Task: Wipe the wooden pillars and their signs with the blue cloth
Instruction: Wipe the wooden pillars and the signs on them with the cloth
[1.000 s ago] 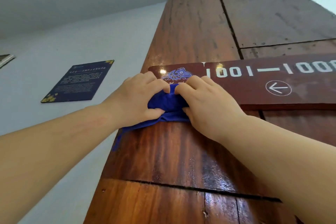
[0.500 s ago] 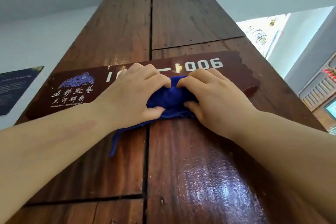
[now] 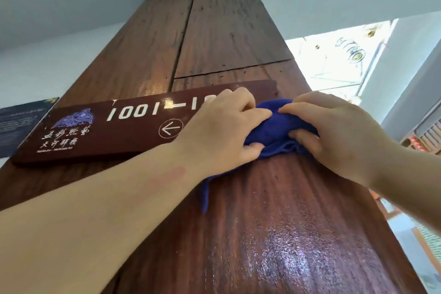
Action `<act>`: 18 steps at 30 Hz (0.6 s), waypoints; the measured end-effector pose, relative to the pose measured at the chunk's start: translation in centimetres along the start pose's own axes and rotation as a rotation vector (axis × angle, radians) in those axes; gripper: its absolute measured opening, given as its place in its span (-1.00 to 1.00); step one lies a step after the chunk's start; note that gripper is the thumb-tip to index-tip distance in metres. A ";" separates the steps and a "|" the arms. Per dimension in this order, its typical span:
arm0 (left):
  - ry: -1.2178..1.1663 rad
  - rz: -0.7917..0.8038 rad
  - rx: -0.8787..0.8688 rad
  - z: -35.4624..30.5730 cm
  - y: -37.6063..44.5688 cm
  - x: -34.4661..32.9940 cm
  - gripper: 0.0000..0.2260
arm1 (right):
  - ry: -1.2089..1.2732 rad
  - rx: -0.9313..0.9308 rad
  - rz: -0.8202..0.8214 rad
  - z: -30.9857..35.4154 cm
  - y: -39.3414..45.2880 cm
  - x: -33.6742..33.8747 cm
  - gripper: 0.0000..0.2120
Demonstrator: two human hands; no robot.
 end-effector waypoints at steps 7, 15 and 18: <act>-0.003 -0.004 0.107 -0.8 0.8 -0.6 -0.61 | 0.023 -0.020 -0.010 -0.9 -0.1 0.4 -0.68; -0.041 0.031 0.206 -0.7 2.9 -1.0 -0.61 | -0.032 -0.122 0.032 -2.5 1.6 -0.2 -0.70; -0.050 0.056 0.227 0.3 4.3 -1.2 -0.63 | 0.019 -0.124 0.019 -3.4 2.8 0.1 -0.66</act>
Point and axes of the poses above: each hand's wrist, its own y-axis towards the middle knuckle, its own x-axis out of the back of the hand, z = x × y, the point moved 5 cm from there along y, towards the middle knuckle, and after that the axes turned 7 degrees about y, right-handed, at the moved point
